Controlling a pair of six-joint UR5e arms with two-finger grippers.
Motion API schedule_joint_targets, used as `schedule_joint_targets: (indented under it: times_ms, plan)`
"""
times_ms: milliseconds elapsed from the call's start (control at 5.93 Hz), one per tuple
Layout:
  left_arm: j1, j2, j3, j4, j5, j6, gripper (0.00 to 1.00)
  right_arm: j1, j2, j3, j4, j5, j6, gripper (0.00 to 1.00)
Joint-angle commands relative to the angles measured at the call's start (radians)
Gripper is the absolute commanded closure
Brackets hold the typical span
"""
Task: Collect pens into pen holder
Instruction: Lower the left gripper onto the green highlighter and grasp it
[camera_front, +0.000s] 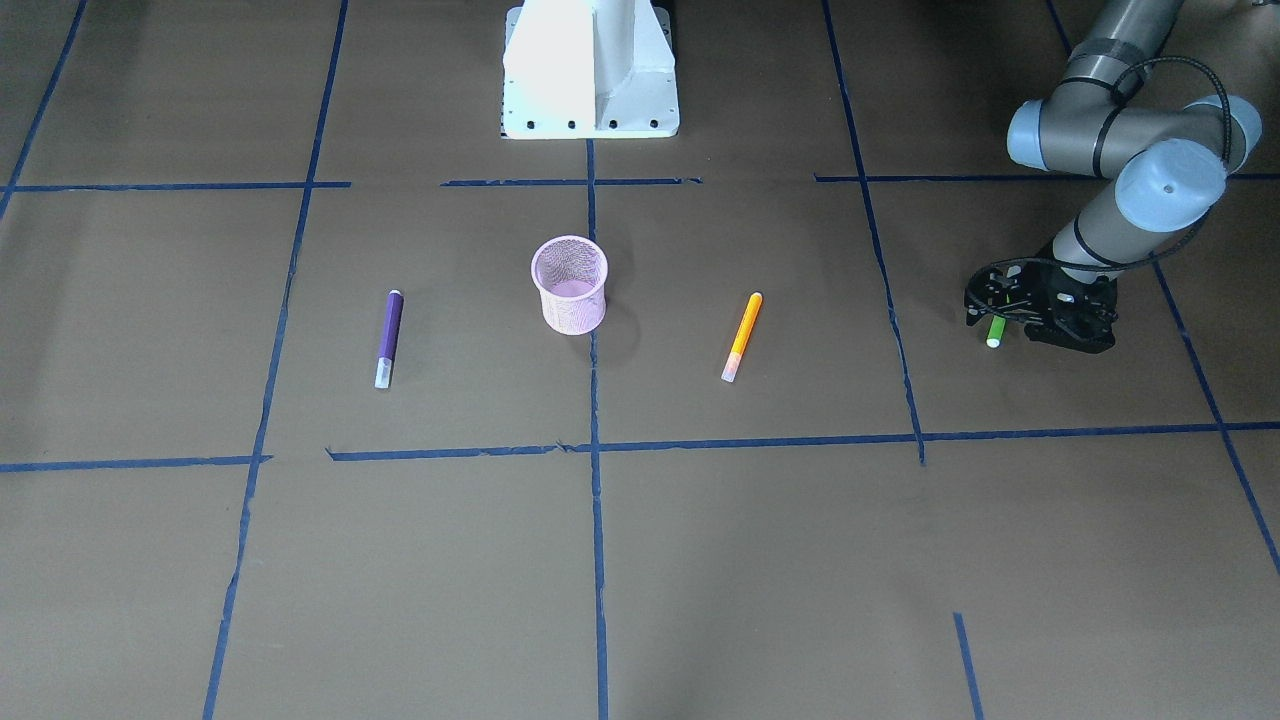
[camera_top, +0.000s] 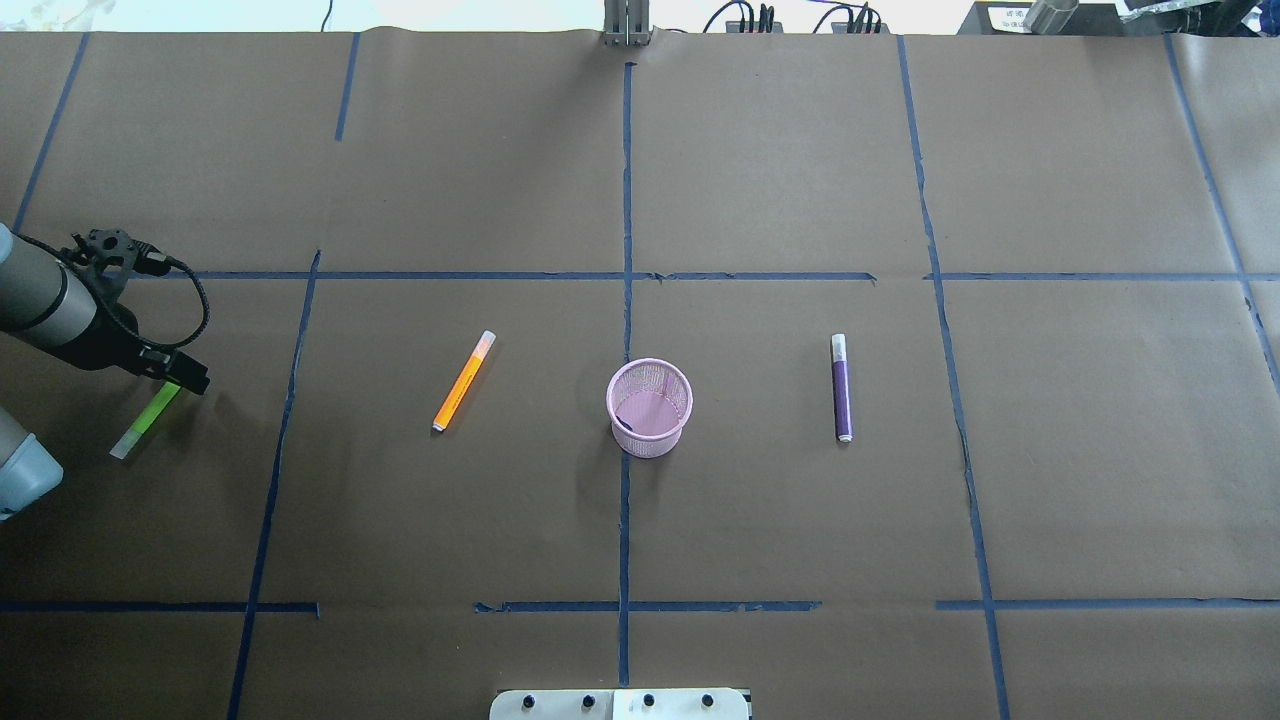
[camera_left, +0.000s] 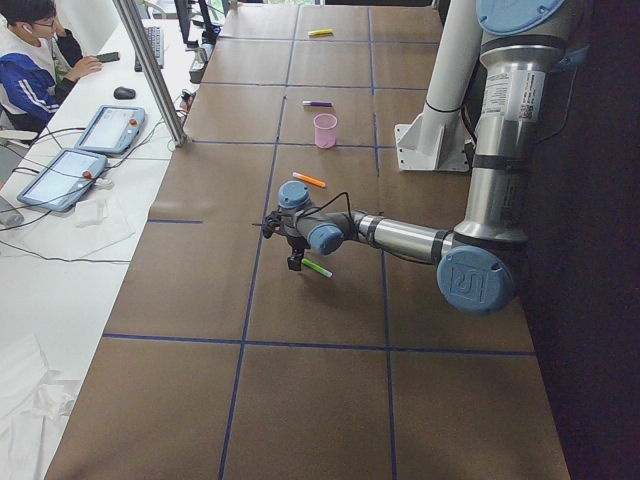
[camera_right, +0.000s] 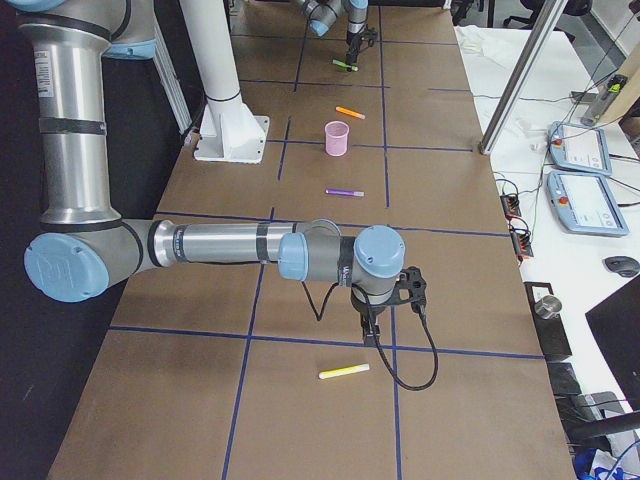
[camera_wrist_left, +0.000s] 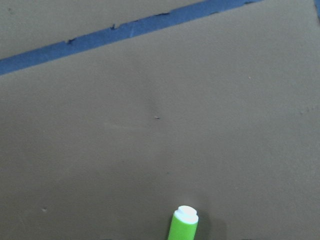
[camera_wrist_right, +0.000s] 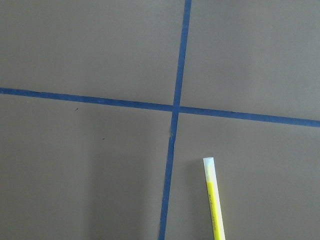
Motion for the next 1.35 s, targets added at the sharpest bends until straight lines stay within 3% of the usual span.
schedule_joint_targets:
  times_ms: [0, 169, 506, 674, 843, 1011, 1180]
  plan:
    - [0.005, 0.002, 0.0, 0.001, -0.001, 0.0, 0.3, 0.0, 0.0, -0.004, -0.002, 0.0, 0.0, 0.0]
    - [0.005, 0.005, -0.003, 0.001, -0.001, 0.002, 0.46, 0.0, 0.0, -0.005, -0.002, 0.0, 0.0, 0.0]
    - [0.002, 0.011, -0.021, 0.001, 0.003, 0.002, 0.9, 0.0, 0.002, -0.01, -0.002, 0.0, 0.0, 0.0]
    - [0.001, 0.011, -0.031, 0.003, 0.003, 0.002, 0.99, 0.0, 0.002, -0.013, 0.0, 0.0, 0.0, 0.0]
    - [-0.009, 0.032, -0.06, 0.003, 0.0, 0.002, 1.0, 0.0, 0.002, -0.013, 0.0, 0.0, 0.0, 0.0]
    - [-0.012, 0.096, -0.178, 0.018, -0.006, 0.003, 1.0, 0.0, 0.008, -0.01, -0.002, -0.002, -0.002, 0.0]
    - [-0.022, 0.08, -0.266, 0.032, 0.008, 0.003, 1.0, -0.003, 0.011, -0.008, -0.002, 0.0, 0.0, 0.0]
